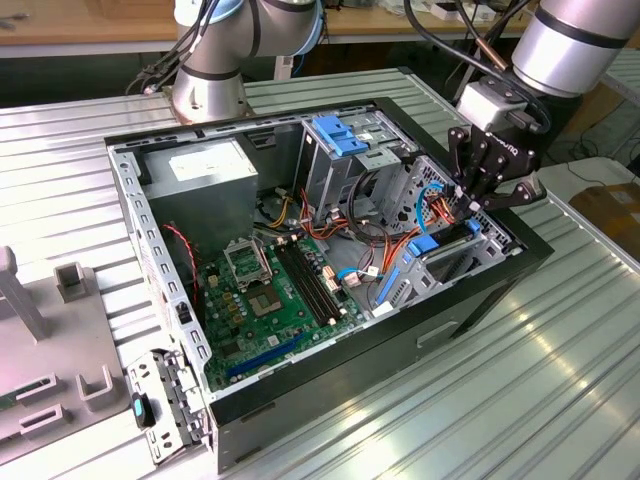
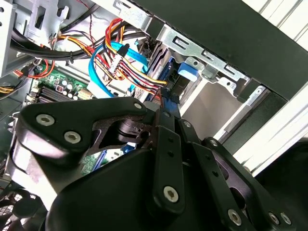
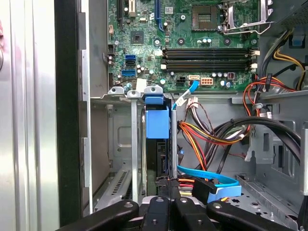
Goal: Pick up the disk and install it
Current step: 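Insert the second disk wire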
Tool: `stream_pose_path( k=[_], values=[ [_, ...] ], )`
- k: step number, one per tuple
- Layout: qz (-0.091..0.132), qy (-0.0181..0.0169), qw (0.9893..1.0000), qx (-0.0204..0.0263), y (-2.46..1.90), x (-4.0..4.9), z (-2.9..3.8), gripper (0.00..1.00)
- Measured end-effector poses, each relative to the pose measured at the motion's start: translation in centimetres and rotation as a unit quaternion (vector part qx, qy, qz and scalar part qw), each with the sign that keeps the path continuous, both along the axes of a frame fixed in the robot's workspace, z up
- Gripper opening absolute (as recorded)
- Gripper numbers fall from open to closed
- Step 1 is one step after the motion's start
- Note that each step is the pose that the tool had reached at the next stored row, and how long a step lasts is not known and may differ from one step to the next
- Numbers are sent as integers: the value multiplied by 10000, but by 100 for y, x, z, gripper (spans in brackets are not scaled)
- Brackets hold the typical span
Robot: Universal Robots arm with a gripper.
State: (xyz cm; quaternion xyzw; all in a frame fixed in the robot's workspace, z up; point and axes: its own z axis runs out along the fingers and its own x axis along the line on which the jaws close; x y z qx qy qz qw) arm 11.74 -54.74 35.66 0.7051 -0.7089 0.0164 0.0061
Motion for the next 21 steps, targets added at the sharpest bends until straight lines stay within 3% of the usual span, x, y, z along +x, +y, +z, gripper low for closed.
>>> stream_pose_path(
  k=[4, 7, 10, 11, 12, 13, 14, 15, 16, 17, 19, 21],
  values=[
    [0, -5, 10000, -8, 1, -2, 3, 11],
    [0, 10, 10000, -7, 0, -1, 8, 11],
    [0, 11, 10000, -8, 1, 0, 176, 11],
    [1, 14, 10000, -8, 1, 0, 374, 11],
    [0, 35, 10000, -18, 5, 1, 412, 11],
    [1, 71, 10000, -36, 25, 3, 417, 11],
    [0, 123, 9999, -52, 72, 5, 420, 11],
    [0, 162, 9998, -65, 140, 9, 420, 11],
    [0, 183, 9998, -78, 237, 9, 420, 11],
    [0, 192, 9998, -90, 293, 10, 420, 11],
    [-1, 196, 9997, -145, 342, 11, 418, 11],
    [-2, 196, 9996, -179, 345, 12, 408, 11]
  ],
)
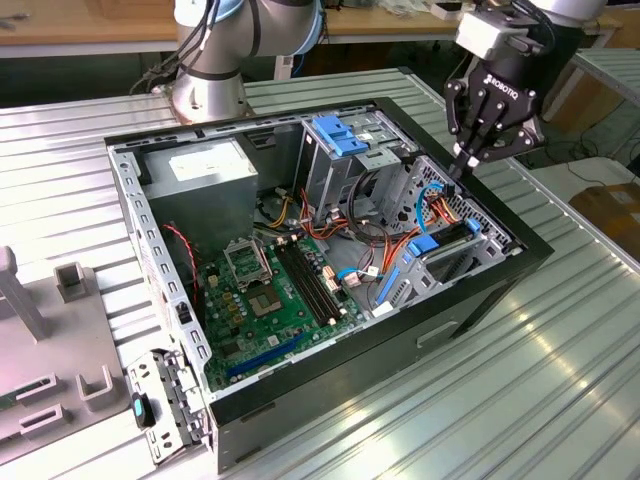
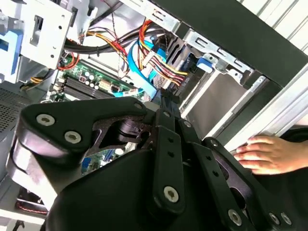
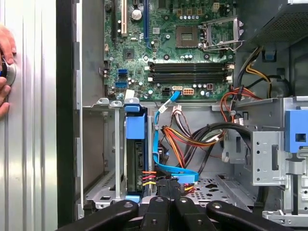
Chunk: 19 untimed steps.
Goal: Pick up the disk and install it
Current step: 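Insert the second disk wire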
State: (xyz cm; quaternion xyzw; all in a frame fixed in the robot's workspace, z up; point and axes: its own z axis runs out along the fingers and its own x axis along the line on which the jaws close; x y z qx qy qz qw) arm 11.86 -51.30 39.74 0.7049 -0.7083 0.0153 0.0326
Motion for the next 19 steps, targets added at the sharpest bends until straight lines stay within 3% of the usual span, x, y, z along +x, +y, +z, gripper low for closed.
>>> stream_pose_path(
  k=[3, 4, 6, 8, 10, 11, 13, 14, 16, 19],
  values=[
    [0, 3, 10000, -9, 37, 0, -56, 18],
    [-1, 5, 10000, -57, 88, 0, -97, 18],
    [-3, 5, 9997, -245, 91, 0, -104, 18],
    [-3, 5, 9994, -341, 91, 0, -118, 18],
    [-4, 5, 9993, -375, 135, 0, -150, 31],
    [-3, 5, 9993, -384, 160, 0, -163, 31],
    [-3, 5, 9992, -397, 169, 0, -194, 31],
    [-3, 5, 9992, -401, 169, 0, -207, 29],
    [-4, 5, 9992, -402, 169, 0, -218, 16],
    [-4, 5, 9992, -401, 156, 0, -222, 16]
  ],
)
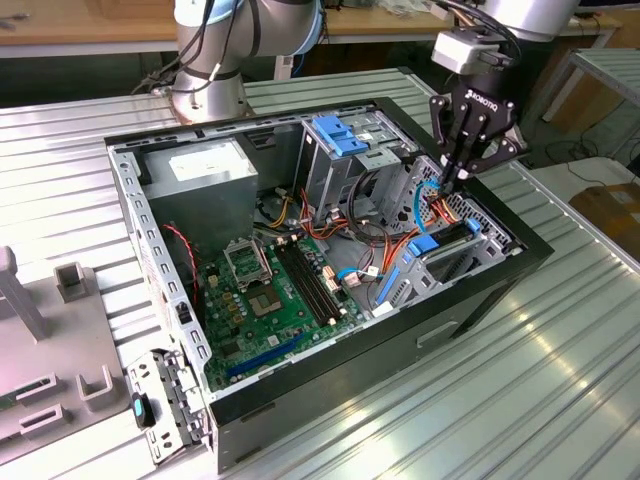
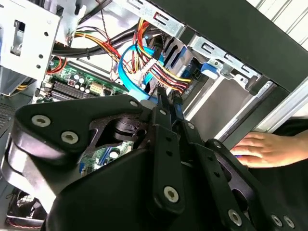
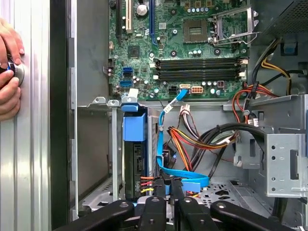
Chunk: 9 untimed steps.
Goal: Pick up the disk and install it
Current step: 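Insert the second disk wire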
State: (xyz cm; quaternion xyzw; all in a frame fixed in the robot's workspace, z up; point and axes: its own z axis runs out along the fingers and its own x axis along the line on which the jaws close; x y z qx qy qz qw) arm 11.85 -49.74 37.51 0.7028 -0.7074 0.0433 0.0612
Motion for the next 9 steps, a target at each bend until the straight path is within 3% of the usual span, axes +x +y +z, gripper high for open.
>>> stream_pose_path(
  k=[1, 2, 5, 6, 9],
  values=[
    [0, 0, 10000, 0, -21, 0, 1, 16],
    [2, 0, 10000, 33, -74, -2, -5, 16],
    [4, -1, 9995, 314, -220, -3, -17, 16],
    [6, -1, 9994, 357, -251, -5, -23, 16],
    [18, -6, 9992, 406, -338, -16, -41, 16]
  ],
)
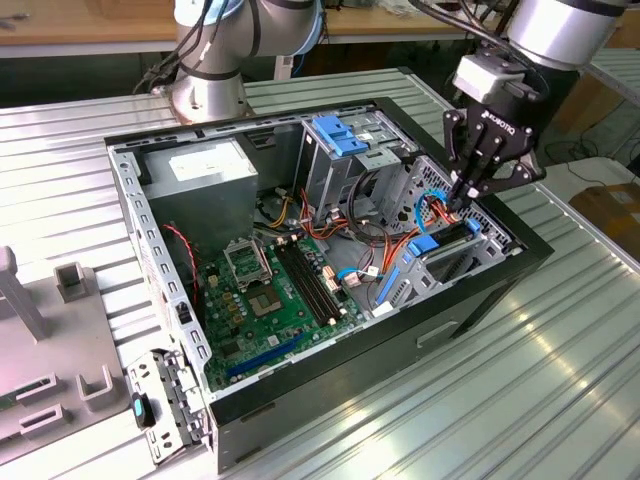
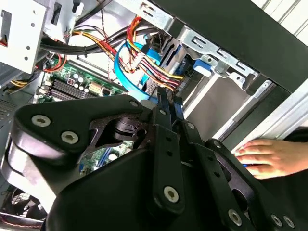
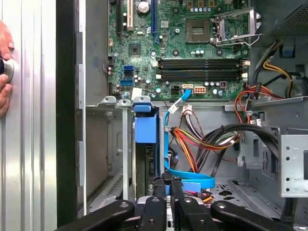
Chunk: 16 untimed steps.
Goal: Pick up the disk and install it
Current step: 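Insert the second disk wire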
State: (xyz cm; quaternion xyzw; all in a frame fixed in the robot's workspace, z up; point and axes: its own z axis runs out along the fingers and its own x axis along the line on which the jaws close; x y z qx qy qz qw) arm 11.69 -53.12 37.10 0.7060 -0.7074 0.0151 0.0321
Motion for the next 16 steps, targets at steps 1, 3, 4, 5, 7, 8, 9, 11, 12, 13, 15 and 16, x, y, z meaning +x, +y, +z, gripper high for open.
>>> stream_pose_path(
  k=[1, 3, 4, 5, 7, 8, 9, 11, 12, 13, 15, 16],
  values=[
    [9, -8, 10000, 5, -28, -38, -18, 16],
    [14, -8, 10000, 2, -44, -62, -47, 16],
    [15, -18, 10000, 39, -65, -62, -54, 16],
    [14, -31, 9999, 118, -101, -63, -59, 16],
    [13, -41, 9997, 250, -167, -64, -74, 16],
    [13, -45, 9996, 278, -181, -63, -77, 16],
    [14, -60, 9994, 342, -202, -63, -81, 16],
    [15, -102, 9990, 445, -246, -72, -108, 16],
    [15, -109, 9989, 460, -269, -79, -123, 16],
    [15, -113, 9988, 475, -282, -85, -139, 16],
    [15, -116, 9987, 496, -290, -99, -164, 16],
    [15, -118, 9986, 519, -293, -100, -175, 16]
  ],
)
